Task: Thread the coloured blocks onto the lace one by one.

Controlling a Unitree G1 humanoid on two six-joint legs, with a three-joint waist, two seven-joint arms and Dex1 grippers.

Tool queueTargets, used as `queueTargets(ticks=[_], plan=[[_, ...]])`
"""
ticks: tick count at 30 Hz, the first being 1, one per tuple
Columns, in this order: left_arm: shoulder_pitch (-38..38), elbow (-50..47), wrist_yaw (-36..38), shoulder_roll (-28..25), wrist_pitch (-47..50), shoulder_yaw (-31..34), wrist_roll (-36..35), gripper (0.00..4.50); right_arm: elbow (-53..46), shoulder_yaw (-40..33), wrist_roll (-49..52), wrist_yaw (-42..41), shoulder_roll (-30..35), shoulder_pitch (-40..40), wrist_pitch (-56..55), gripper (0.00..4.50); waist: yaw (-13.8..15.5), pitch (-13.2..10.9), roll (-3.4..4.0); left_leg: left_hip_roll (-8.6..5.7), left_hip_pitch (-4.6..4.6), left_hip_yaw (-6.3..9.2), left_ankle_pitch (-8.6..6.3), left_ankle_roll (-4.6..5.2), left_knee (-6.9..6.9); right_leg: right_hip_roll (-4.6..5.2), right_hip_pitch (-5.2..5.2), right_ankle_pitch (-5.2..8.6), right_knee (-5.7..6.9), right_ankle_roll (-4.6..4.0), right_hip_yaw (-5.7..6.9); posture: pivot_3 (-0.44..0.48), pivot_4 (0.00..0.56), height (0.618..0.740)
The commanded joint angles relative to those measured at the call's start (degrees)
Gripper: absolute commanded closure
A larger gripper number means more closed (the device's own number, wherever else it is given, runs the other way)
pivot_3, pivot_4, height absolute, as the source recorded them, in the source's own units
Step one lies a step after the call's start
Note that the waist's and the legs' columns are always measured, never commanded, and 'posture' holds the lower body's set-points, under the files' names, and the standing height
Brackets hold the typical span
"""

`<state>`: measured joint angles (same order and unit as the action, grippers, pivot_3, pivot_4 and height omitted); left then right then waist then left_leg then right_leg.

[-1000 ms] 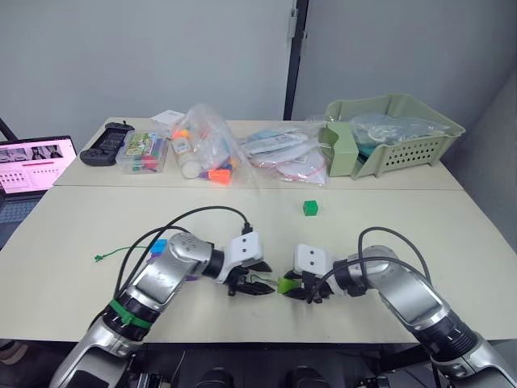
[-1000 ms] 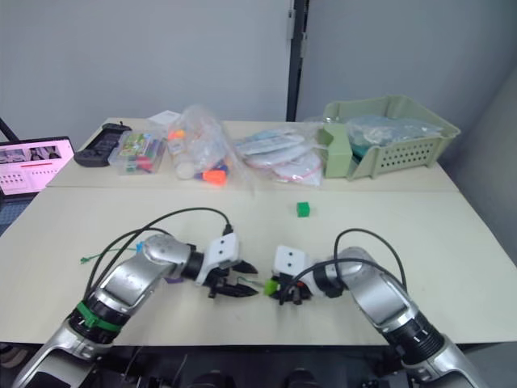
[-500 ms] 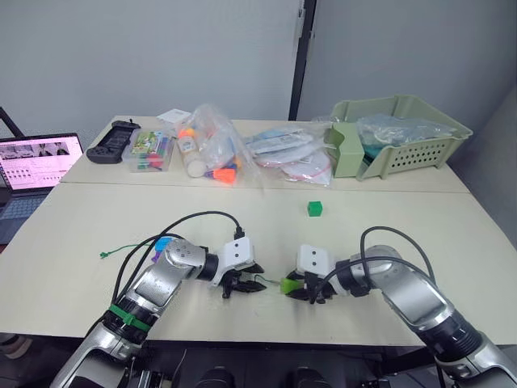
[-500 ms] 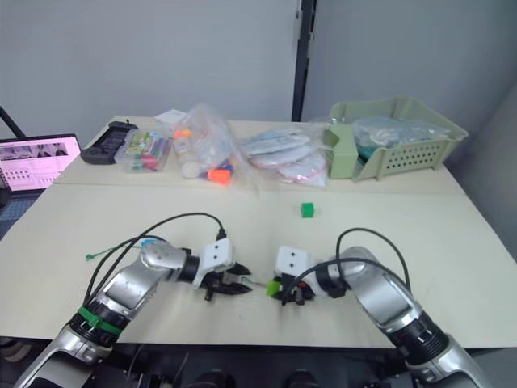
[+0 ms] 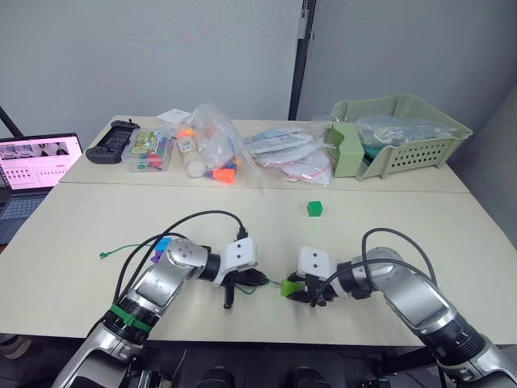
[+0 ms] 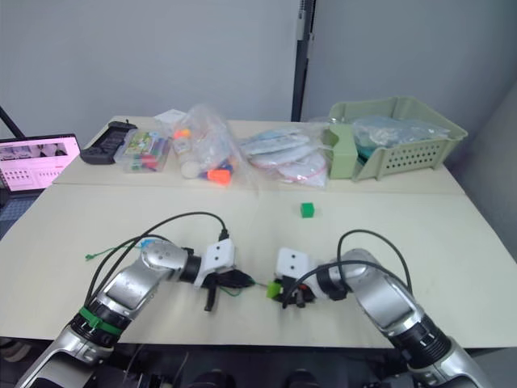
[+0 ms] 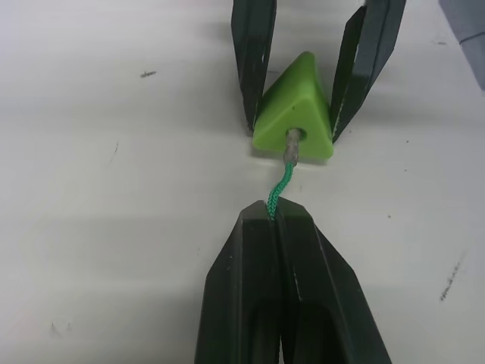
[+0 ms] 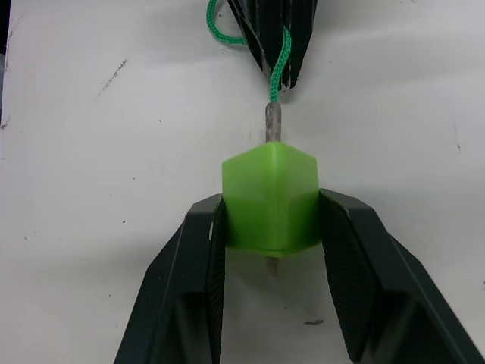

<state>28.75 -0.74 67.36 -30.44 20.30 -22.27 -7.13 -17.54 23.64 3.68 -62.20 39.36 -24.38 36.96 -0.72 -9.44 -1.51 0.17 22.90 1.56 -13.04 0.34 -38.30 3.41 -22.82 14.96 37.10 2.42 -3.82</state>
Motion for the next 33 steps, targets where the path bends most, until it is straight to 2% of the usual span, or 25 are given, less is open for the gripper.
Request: queueTargets(ticks=[1, 6, 12, 18, 21, 24, 25, 27, 30, 33], plan=[[1.0, -2.2, 0.7, 0.4, 0.3, -0.5, -0.5, 4.5, -0.3, 0.9, 0.3, -0.2, 0.8, 1.0, 1.1, 3.18, 0.0, 0.0, 0.0, 0.0, 0.0, 0.0, 0.0, 0.0, 0.0, 0.0, 0.0, 0.0, 0.0, 0.0, 0.0, 0.0, 0.15, 0.74], [1.6, -2.3, 0.5, 1.3, 1.5, -2.3, 0.6, 4.5, -0.3, 0.9, 0.2, 0.0, 0.7, 1.0, 1.2, 3.18, 0.0, 0.0, 0.0, -0.01, 0.0, -0.01, 0.0, 0.0, 0.0, 0.0, 0.01, 0.0, 0.0, 0.0, 0.0, 0.0, 0.15, 0.74], [3.7, -1.8, -1.3, 5.1, 2.4, -3.9, 1.4, 4.5, -0.5, 1.0, 0.2, 0.1, 0.7, 1.2, 1.5, 3.18, 0.0, 0.0, 0.0, -0.01, 0.0, -0.03, 0.0, 0.0, 0.0, -0.01, 0.02, 0.0, 0.0, 0.0, 0.0, 0.0, 0.15, 0.74], [3.8, -1.9, -0.6, 4.5, 4.3, -3.4, 0.9, 4.5, -0.6, 0.9, 0.2, 0.4, 0.7, 1.2, 1.7, 3.18, 0.0, 0.0, 0.0, -0.02, -0.01, -0.02, 0.0, 0.0, 0.0, -0.01, 0.05, 0.0, -0.01, 0.01, 0.01, 0.0, 0.15, 0.74], [3.7, -2.4, 0.8, 3.4, 5.1, -2.2, -0.7, 3.64, -0.3, 0.9, 0.1, 0.4, 0.7, 1.2, 1.6, 3.18, 0.0, 0.0, 0.0, -0.02, -0.02, -0.02, 0.0, 0.0, 0.0, -0.01, 0.05, 0.01, -0.01, 0.01, 0.0, 0.0, 0.15, 0.74], [3.5, -2.4, 1.7, 1.2, 5.4, -0.9, -1.1, 2.59, -0.4, 0.9, 0.2, 0.5, 0.6, 1.2, 1.8, 3.18, -0.1, 0.0, 0.0, -0.01, -0.01, -0.01, 0.0, 0.0, 0.0, -0.01, 0.03, 0.01, -0.01, 0.01, 0.0, 0.0, 0.15, 0.74], [3.2, -2.5, 2.2, 0.3, 5.2, -0.5, -1.4, 2.41, -0.5, 0.9, 0.2, 0.5, 0.7, 1.2, 1.8, 3.18, -0.1, 0.0, 0.0, -0.01, -0.01, 0.0, 0.0, 0.0, 0.0, -0.01, 0.03, 0.01, -0.01, 0.01, 0.0, 0.0, 0.15, 0.74], [2.7, -2.6, 3.0, -0.8, 4.9, -0.1, -1.8, 2.23, -0.5, 0.9, 0.2, 0.5, 0.7, 1.3, 1.8, 3.18, -0.1, 0.0, 0.0, 0.0, -0.02, -0.01, 0.0, 0.0, 0.0, -0.02, 0.02, 0.01, 0.0, 0.01, 0.0, 0.0, 0.15, 0.74], [1.5, -0.3, 2.7, -2.3, 2.5, 0.4, -0.8, 2.23, -0.5, 0.8, 0.3, 0.5, 0.8, 1.2, 1.8, 3.18, -0.1, 0.0, 0.0, 0.0, -0.02, 0.0, 0.0, 0.0, 0.0, -0.02, 0.02, 0.01, -0.01, 0.01, 0.0, 0.0, 0.15, 0.74], [1.2, 1.4, 1.6, -1.6, 1.5, 0.2, -0.3, 2.23, -0.6, 0.8, 0.3, 0.5, 0.9, 1.2, 1.9, 3.18, 0.0, 0.0, 0.0, 0.0, -0.02, 0.01, 0.0, 0.0, 0.0, -0.01, 0.02, 0.0, -0.01, 0.01, 0.0, 0.0, 0.15, 0.74]])
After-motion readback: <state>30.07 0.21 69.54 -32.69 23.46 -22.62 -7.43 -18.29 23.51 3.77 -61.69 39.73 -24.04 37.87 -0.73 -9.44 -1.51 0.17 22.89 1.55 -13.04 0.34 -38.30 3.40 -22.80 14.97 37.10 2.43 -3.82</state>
